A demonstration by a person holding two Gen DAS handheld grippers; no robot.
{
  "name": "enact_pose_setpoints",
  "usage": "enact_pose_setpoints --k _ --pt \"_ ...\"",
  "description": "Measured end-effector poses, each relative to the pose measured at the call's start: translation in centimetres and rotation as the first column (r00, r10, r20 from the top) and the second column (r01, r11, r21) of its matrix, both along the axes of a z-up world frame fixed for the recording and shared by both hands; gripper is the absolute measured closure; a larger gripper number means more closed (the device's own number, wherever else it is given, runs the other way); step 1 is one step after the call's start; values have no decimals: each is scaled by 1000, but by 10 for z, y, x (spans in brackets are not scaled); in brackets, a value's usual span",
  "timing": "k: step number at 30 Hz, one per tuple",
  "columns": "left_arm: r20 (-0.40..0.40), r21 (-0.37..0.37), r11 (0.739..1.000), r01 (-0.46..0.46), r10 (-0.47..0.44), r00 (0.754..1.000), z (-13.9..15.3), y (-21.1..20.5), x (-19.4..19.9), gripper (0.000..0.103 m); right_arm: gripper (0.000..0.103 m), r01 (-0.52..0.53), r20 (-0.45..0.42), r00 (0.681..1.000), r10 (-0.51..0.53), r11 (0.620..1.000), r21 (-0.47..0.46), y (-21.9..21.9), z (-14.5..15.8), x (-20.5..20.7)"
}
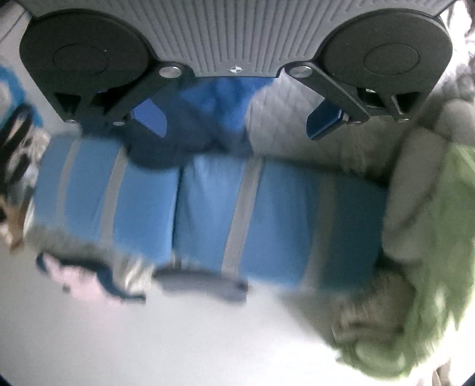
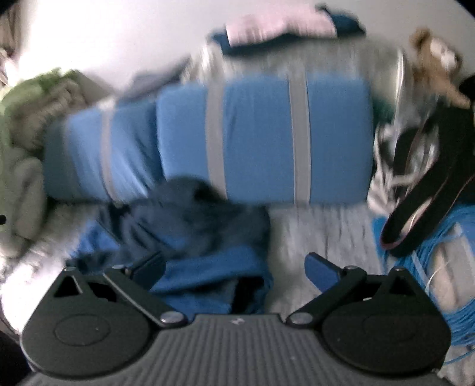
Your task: Fold clothes
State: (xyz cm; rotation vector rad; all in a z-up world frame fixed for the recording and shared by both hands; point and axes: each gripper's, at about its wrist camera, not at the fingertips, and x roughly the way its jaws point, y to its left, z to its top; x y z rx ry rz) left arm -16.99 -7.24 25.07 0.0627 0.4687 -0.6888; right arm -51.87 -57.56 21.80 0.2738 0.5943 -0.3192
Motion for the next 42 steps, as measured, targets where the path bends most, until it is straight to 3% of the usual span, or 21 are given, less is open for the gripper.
enact_pose_setpoints --k 6,12,19,24,26,29,32,37,42 --pt "126 -68 998 -1 9 992 100 31 -40 0 0 19 111 994 -9 995 -95 24 98 -48" --pt "165 -163 987 12 16 986 169 53 -71 0 0 19 284 959 -13 1000 -18 33 171 -97" --pt "221 -225 969 98 -47 974 218 79 -117 0 0 27 448 894 4 998 -64 51 257 -176" --pt "192 -275 951 144 -92 977 232 105 -129 0 0 19 513 857 38 994 -106 76 306 -236" --pt "156 -277 947 166 -126 980 228 115 -127 0 0 3 506 859 73 989 -146 87 314 -252" --pt "118 -264 945 193 -167 979 215 127 -119 0 0 -15 457 883 106 980 -199 101 316 -265" --pt "73 -242 951 191 -179 981 190 136 -110 0 0 10 390 918 73 978 -206 107 298 -261" --pt "9 -210 949 235 -238 971 119 137 -95 0 0 11 325 943 64 974 -224 109 223 -240" --pt "-54 -163 950 265 -277 959 23 129 -90 0 0 -9 262 963 67 976 -217 108 133 -203"
